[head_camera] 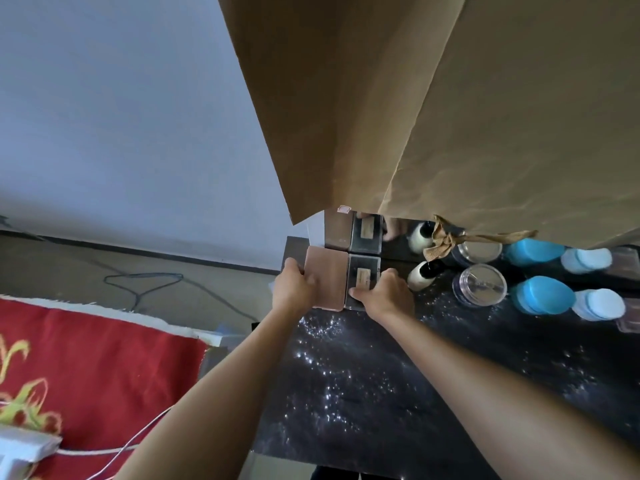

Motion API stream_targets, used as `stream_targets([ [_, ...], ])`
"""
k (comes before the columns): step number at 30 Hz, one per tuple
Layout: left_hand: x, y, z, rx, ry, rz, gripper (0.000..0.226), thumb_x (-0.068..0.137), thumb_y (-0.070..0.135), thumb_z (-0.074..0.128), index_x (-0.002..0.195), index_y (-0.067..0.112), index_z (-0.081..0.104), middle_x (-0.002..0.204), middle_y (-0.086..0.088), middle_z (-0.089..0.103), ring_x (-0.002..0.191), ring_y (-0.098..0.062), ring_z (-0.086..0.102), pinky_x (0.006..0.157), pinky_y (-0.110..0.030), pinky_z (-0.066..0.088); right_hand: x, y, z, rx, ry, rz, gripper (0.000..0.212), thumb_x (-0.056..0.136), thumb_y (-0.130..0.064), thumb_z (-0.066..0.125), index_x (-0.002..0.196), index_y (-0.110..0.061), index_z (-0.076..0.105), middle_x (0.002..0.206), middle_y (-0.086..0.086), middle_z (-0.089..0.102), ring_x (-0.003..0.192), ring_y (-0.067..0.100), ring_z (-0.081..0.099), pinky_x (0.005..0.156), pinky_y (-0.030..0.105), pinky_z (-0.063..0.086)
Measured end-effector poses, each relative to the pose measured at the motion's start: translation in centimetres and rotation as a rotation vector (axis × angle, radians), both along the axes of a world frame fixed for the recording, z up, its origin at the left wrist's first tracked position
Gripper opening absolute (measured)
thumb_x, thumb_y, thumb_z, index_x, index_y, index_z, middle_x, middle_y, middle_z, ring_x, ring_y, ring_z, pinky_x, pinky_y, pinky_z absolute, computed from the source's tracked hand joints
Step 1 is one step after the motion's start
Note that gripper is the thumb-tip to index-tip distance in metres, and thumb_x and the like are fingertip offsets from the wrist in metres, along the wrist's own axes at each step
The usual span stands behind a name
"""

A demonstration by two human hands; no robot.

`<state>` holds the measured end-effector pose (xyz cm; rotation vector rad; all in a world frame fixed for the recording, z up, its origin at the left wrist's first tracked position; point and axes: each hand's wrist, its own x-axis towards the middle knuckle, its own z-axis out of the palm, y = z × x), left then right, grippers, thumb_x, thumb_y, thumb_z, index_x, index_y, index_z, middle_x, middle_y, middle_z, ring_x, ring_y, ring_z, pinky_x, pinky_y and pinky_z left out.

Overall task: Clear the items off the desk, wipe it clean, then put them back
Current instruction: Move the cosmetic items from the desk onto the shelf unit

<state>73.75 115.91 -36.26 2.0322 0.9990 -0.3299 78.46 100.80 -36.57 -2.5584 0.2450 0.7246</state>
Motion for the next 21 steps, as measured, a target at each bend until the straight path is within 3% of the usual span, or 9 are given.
stream_targets([
  [4,-0.5,0.7,0.2,-0.081,-0.025,0.032,0.022,0.090,0.021,0.056,0.108,0.012,0.047,0.095,-0.005,0.059,0.087,-0.023,0.058,0.069,-0.033,0.048,0.3,0.1,0.3,0.005,0.015,0.024,0.055,0.071,-0.046,0.076,0.104,-0.008,0.054,0.099,0.006,0.060,0.087,0.027,0.059,0.064,0.029,0.037],
  [8,-1.2,1.2,1.3,-0.115,-0.093,0.019,0.034,0.092,0.020,0.057,0.124,0.014,0.046,0.109,-0.008,0.059,0.093,-0.023,0.059,0.072,-0.033,0.049,0.0,0.5,0.7,0.050,-0.049,0.069,0.040,0.083,-0.049,0.061,0.084,-0.010,0.059,0.092,0.005,0.062,0.076,0.025,0.054,0.061,0.029,0.035],
  [10,-1.8,1.1,2.2,-0.126,-0.124,0.031,0.034,0.093,0.021,0.055,0.125,0.013,0.047,0.108,-0.008,0.059,0.094,-0.024,0.060,0.080,-0.038,0.054,-0.4,-0.1,1.2,0.084,-0.082,0.092,0.043,0.085,-0.053,0.053,0.076,-0.012,0.054,0.092,0.010,0.063,0.074,0.028,0.054,0.060,0.030,0.035],
  [13,-3.2,0.3,3.7,-0.136,-0.177,0.026,0.030,0.096,0.020,0.048,0.125,0.012,0.048,0.105,-0.008,0.060,0.095,-0.025,0.060,0.086,-0.045,0.054,-2.0,-2.5,3.2,0.161,-0.123,0.114,0.043,0.089,-0.053,0.048,0.071,-0.015,0.042,0.074,0.006,0.056,0.069,0.029,0.053,0.056,0.032,0.033],
  [16,-4.5,-1.9,5.1,-0.114,-0.240,-0.027,0.031,0.097,0.017,0.037,0.124,0.010,0.052,0.106,-0.009,0.063,0.090,-0.024,0.061,0.081,-0.042,0.054,-4.1,-6.4,5.5,0.167,-0.228,0.168,0.043,0.090,-0.054,0.044,0.075,-0.015,0.042,0.068,0.005,0.054,0.065,0.029,0.053,0.051,0.033,0.031],
  [21,-5.6,-8.1,7.9,-0.070,-0.300,-0.161,0.035,0.099,0.016,0.032,0.125,0.010,0.053,0.110,-0.008,0.062,0.091,-0.024,0.059,0.078,-0.037,0.053,-7.0,-14.7,8.9,0.070,-0.412,0.192,0.037,0.092,-0.053,0.040,0.092,-0.017,0.046,0.086,0.012,0.064,0.078,0.035,0.060,0.061,0.037,0.041],
])
